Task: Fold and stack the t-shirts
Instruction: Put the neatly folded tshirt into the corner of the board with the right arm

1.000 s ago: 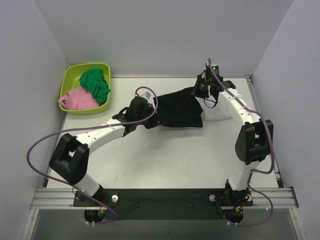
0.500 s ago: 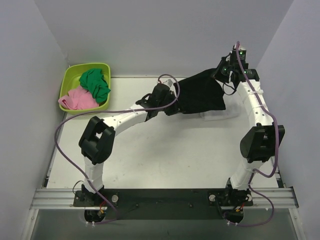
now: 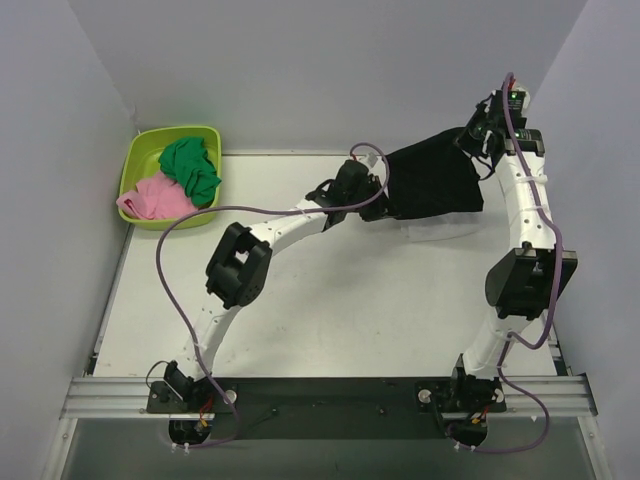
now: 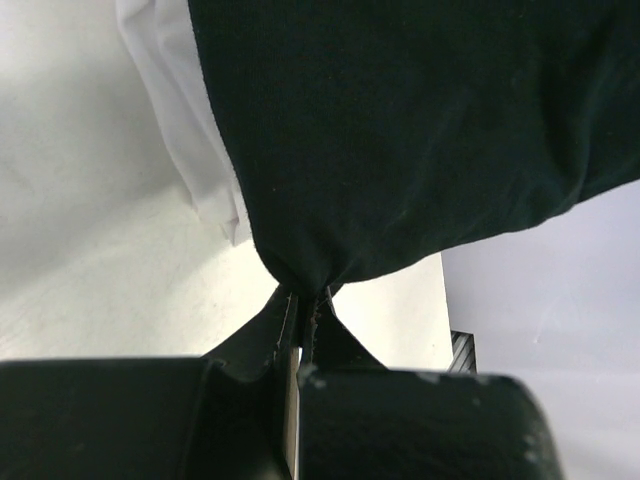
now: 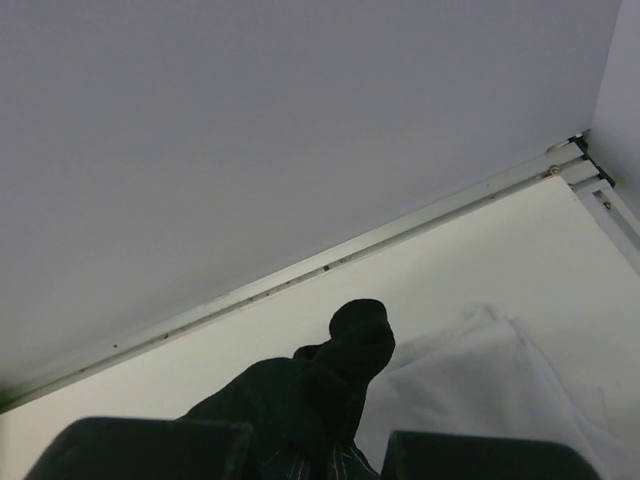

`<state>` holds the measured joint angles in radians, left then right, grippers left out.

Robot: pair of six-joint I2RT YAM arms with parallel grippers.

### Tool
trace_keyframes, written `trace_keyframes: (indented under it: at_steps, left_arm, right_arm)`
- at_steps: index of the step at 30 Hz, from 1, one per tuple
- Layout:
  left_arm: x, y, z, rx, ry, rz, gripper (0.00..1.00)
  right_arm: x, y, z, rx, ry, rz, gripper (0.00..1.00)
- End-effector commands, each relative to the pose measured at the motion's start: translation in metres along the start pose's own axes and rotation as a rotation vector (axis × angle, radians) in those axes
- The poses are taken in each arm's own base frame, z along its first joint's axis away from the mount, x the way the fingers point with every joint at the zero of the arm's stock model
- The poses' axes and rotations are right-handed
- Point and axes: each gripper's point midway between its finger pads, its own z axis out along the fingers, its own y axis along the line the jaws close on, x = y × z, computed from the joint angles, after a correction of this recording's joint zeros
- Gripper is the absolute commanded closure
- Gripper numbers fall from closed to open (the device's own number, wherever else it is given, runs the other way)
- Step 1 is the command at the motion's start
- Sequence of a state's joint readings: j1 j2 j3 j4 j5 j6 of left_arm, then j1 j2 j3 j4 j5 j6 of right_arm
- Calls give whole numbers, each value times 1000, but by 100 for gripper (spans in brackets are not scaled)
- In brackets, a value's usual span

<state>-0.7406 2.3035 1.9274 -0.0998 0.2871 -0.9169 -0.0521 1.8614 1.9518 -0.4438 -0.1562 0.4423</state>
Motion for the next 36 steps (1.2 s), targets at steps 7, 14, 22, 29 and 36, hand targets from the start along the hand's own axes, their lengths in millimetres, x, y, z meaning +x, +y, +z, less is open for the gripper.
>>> trace_keyframes:
  at_steps: [7,14,22,29,36]
  left_arm:
    - [-2,-41,33,149,27,34,100]
    - [8,-40,53,171,53,34,100]
    - [31,-8,81,136,100,22,100]
    - [30,5,90,149,98,-1,100]
    - [30,21,91,137,106,-3,97]
  right_arm:
    - [-24,-19,-5,87,-99,-50,100]
    - [-12,-40,-1,161,-109,-73,100]
    - [2,-50,14,181,-100,-80,100]
    - [15,-61,29,206,-84,-103,100]
    - [23,-71,45,251,-84,-115,100]
